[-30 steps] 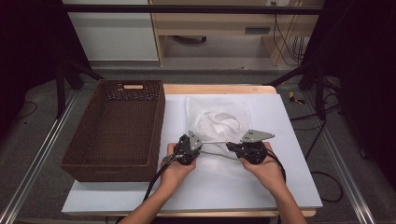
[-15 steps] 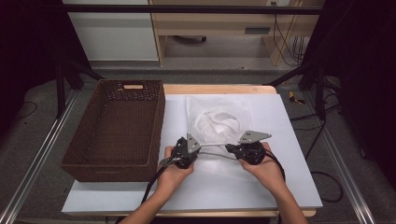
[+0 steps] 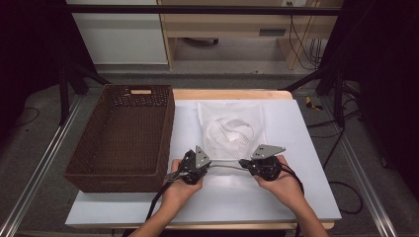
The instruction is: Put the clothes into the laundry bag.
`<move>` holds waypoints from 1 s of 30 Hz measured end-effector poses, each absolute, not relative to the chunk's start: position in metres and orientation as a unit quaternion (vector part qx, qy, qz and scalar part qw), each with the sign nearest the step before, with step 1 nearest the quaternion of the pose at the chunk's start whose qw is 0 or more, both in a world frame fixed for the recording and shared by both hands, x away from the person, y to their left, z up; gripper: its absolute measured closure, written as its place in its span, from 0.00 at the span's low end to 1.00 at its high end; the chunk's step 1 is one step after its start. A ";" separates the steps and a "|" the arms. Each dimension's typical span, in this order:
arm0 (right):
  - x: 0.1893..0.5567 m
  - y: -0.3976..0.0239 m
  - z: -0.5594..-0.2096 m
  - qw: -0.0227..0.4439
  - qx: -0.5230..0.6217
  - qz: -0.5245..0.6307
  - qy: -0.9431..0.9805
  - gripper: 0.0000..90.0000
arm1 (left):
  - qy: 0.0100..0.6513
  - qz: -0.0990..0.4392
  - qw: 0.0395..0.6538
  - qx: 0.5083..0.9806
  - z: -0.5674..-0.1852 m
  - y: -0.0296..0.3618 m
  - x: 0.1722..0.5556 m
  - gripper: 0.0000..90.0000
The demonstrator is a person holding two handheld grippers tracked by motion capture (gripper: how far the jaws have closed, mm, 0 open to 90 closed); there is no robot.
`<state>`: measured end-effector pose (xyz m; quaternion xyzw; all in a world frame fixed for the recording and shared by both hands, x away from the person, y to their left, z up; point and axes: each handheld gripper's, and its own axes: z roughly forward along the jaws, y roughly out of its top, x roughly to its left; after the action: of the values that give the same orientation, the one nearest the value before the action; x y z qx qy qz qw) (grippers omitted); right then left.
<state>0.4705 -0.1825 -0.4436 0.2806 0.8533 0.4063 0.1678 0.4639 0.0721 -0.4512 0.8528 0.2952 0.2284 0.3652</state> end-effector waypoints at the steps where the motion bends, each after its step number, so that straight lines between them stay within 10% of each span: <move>1: 0.469 -0.182 -0.443 0.168 0.279 0.405 0.854 0.99 | 0.295 0.227 0.365 0.854 -0.451 0.073 0.463 0.97; 30: 0.462 -0.176 -0.439 0.173 0.264 0.379 0.870 0.99 | 0.301 0.229 0.359 0.853 -0.454 0.078 0.451 0.94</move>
<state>0.4617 -0.1756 -0.4388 0.2636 0.8699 0.3795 0.1727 0.4510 0.0780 -0.4535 0.8530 0.3015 0.2289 0.3594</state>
